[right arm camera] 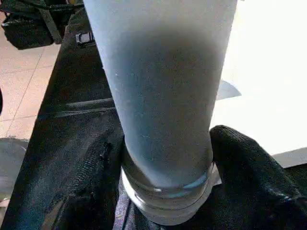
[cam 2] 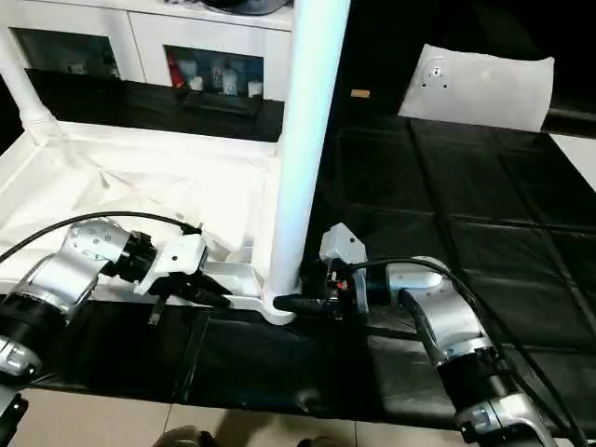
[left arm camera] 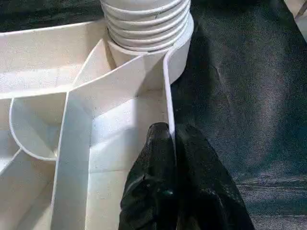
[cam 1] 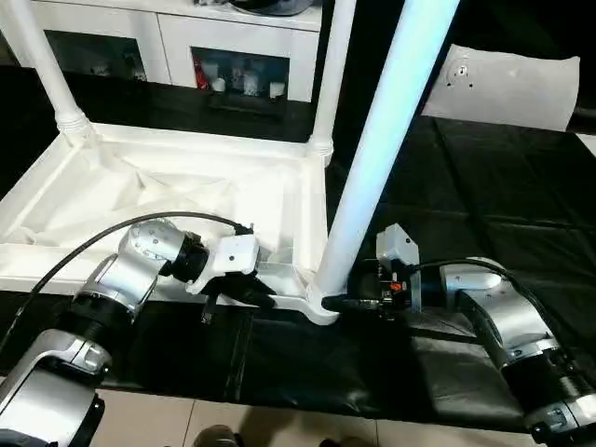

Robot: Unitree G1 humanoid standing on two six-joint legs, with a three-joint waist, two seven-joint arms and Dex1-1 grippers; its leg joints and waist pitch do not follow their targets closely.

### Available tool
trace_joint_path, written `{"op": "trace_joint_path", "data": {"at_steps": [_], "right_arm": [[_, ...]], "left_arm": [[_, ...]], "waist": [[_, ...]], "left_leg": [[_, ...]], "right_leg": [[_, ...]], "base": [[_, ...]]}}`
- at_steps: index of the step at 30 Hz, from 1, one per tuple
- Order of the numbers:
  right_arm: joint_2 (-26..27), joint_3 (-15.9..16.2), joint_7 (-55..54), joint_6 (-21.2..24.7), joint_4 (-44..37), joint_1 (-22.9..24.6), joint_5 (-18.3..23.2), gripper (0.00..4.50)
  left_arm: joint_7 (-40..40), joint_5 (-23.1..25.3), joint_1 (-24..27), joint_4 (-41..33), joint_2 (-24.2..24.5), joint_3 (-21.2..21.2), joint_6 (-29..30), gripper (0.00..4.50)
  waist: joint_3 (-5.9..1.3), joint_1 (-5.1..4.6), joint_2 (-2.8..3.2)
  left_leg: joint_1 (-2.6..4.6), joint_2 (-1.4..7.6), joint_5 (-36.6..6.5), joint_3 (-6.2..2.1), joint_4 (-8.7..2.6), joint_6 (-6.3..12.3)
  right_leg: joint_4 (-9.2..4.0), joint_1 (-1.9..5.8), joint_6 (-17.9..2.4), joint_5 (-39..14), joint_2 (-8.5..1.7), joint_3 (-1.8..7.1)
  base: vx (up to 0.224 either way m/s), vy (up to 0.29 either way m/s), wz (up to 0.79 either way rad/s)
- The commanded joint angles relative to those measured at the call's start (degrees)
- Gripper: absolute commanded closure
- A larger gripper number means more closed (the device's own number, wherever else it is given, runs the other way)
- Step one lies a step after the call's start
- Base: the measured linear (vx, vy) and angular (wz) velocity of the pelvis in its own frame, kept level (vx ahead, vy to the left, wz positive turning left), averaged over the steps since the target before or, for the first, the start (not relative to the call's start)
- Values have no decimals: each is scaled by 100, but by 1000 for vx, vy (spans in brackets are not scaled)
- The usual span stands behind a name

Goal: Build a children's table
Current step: Rotate leg to tighten

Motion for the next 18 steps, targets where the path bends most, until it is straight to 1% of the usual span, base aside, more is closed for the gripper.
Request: {"op": "trace_joint_path", "data": {"at_steps": [1,2,3,5,6,7,8,9,10,11,12,13,14,15,16,17,18], "right_arm": [[23,146,27,-21,26,-27,-40,194],[26,148,33,-21,4,-3,-42,194],[32,149,27,7,-42,33,-35,194],[39,147,26,32,-78,62,-33,194],[76,113,-44,131,-158,140,-11,194],[137,57,-193,308,-296,276,45,194],[137,57,-193,308,-296,276,45,194],[211,27,-477,549,-354,334,9,194],[280,12,-696,651,-382,375,-46,194],[339,-3,-850,717,-400,405,-75,194],[616,-80,-1478,959,-471,534,-159,194],[977,-203,-2077,1186,-506,636,-148,194],[1025,-220,-2155,1218,-511,649,-145,194],[1177,-261,-2362,1269,-519,682,-131,196],[1413,-288,-2694,1330,-508,710,-187,199],[1554,-297,-2890,1360,-504,725,-234,204],[1945,-352,-3473,1394,-370,678,-373,206]], "left_arm": [[-250,276,-46,3,-5,-293,-158,450],[-215,293,-41,8,-2,-292,-157,450],[-146,304,-30,9,-8,-275,-136,450],[-90,311,-22,13,-14,-261,-121,450],[102,325,-10,9,-58,-214,6,450],[444,353,7,-7,-140,-130,256,450],[444,353,7,-7,-140,-130,256,450],[754,388,13,-12,-241,-65,523,450],[931,361,25,-30,-334,-5,701,450],[1051,345,32,-44,-399,33,813,450],[1527,287,57,-98,-667,175,1212,450],[2019,221,70,-149,-985,314,1555,450],[2085,213,71,-155,-1027,332,1600,450],[2297,189,70,-176,-1169,387,1732,450],[2644,153,52,-178,-1416,466,1913,450],[2854,132,38,-178,-1567,511,2019,450],[3463,155,-28,-148,-1961,614,2197,450]], "waist": [[-344,-12,38],[-347,-11,37],[-344,-8,60],[-347,-12,47],[-345,-4,94],[-342,-14,81],[-319,5,77],[-308,-8,76],[-259,-5,73],[-238,-27,69],[-223,-33,87],[-201,-45,86],[-173,-73,67],[-153,-106,63],[-136,-188,43],[-130,-211,99],[-163,-336,187]], "left_leg": [[75,397,-959,-115,-391,220],[73,395,-951,-114,-389,215],[75,396,-955,-116,-390,211],[74,397,-949,-116,-392,210],[77,397,-970,-122,-393,198],[79,407,-988,-115,-399,186],[116,409,-1136,-114,-405,171],[118,405,-1215,-115,-419,138],[137,400,-1501,-132,-445,72],[154,402,-1672,-137,-459,23],[214,401,-1971,-163,-458,-93],[251,388,-2189,-193,-460,-165],[277,353,-2436,-231,-445,-218],[315,327,-2599,-258,-425,-233],[305,292,-2813,-309,-415,-248],[324,313,-2927,-325,-424,-267],[322,401,-3430,-404,-527,-305]], "right_leg": [[-432,261,-1180,-1257,-604,350],[-431,264,-1183,-1248,-605,350],[-430,260,-1189,-1238,-605,351],[-428,264,-1194,-1197,-602,349],[-425,260,-1209,-1185,-605,350],[-427,258,-1208,-1151,-593,354],[-461,226,-1217,-1309,-596,355],[-468,232,-1215,-1441,-596,353],[-534,212,-1101,-2019,-609,347],[-566,200,-1039,-2369,-622,350],[-629,164,-885,-2969,-639,348],[-685,122,-756,-3413,-652,331],[-781,93,-522,-4005,-674,275],[-843,73,-368,-4346,-681,218],[-947,120,-55,-4791,-675,76],[-977,141,-23,-4784,-686,39],[-978,265,-78,-4055,-650,-146]], "base": [[0,0,0],[0,0,0],[0,0,0],[0,0,0],[0,0,0],[0,0,0],[0,0,0],[0,0,0],[0,0,0],[0,0,0],[0,0,0],[-55,5,2],[-55,5,2],[-78,19,-5],[-72,45,-13],[-72,45,-13],[-48,72,-13]]}}
